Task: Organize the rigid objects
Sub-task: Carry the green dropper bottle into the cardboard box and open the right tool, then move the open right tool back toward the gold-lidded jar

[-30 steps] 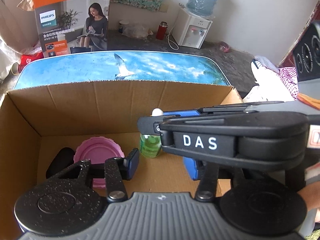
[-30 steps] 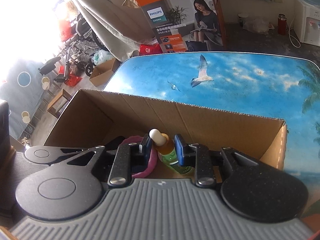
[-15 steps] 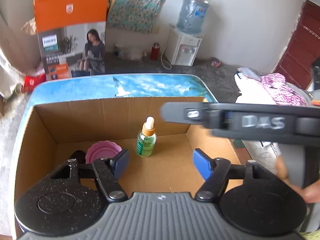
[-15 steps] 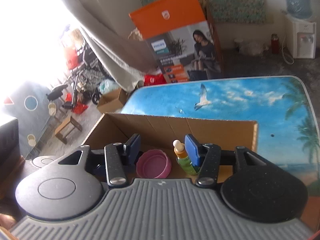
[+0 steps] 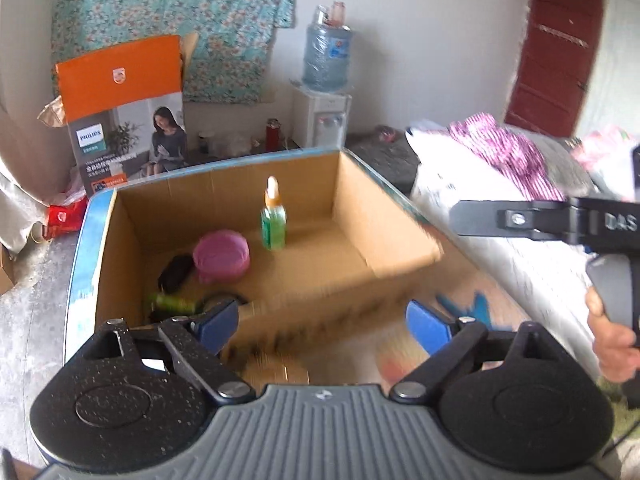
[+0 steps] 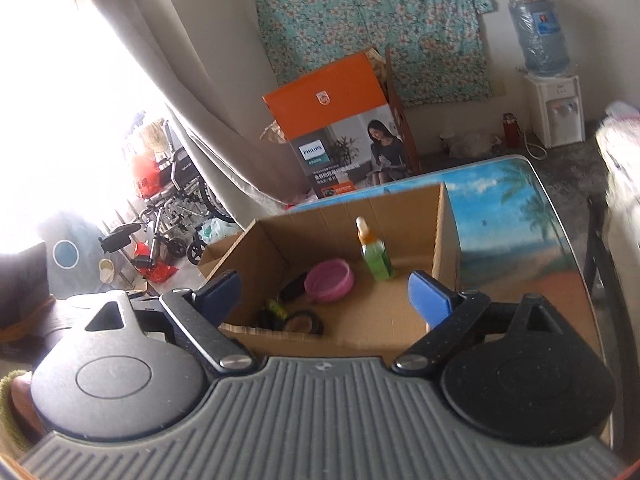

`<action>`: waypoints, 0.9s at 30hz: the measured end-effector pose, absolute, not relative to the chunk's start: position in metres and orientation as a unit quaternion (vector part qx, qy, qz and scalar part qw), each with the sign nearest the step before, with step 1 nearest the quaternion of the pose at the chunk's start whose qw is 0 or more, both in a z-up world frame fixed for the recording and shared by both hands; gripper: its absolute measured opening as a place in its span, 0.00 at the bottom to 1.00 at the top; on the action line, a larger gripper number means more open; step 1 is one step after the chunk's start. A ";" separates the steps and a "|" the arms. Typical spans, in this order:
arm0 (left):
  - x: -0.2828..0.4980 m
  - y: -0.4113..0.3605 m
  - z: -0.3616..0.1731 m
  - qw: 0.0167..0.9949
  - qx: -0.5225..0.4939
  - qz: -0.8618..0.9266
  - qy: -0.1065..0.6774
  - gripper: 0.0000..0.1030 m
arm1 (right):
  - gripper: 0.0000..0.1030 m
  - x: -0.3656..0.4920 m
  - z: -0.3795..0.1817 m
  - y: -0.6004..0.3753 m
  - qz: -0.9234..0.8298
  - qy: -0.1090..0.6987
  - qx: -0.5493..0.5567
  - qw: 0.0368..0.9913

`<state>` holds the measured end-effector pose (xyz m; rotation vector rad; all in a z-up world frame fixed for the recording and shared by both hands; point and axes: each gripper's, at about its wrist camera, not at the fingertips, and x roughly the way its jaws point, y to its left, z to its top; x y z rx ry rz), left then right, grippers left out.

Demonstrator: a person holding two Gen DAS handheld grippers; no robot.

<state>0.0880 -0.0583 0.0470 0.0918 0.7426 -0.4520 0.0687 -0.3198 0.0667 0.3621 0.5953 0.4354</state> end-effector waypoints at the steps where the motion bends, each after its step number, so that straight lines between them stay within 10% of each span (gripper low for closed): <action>1: 0.082 -0.055 0.043 0.904 0.047 -0.221 0.362 0.90 | 0.88 0.061 0.060 -0.317 0.213 0.296 0.182 0.913; 17: 0.052 -0.050 -0.042 0.897 0.069 -0.194 0.390 0.89 | 0.87 0.076 -0.016 -0.241 0.269 0.408 0.235 0.840; 27: 0.073 -0.058 -0.071 0.895 0.083 -0.185 0.397 0.86 | 0.59 0.126 -0.046 -0.215 0.284 0.454 0.232 0.812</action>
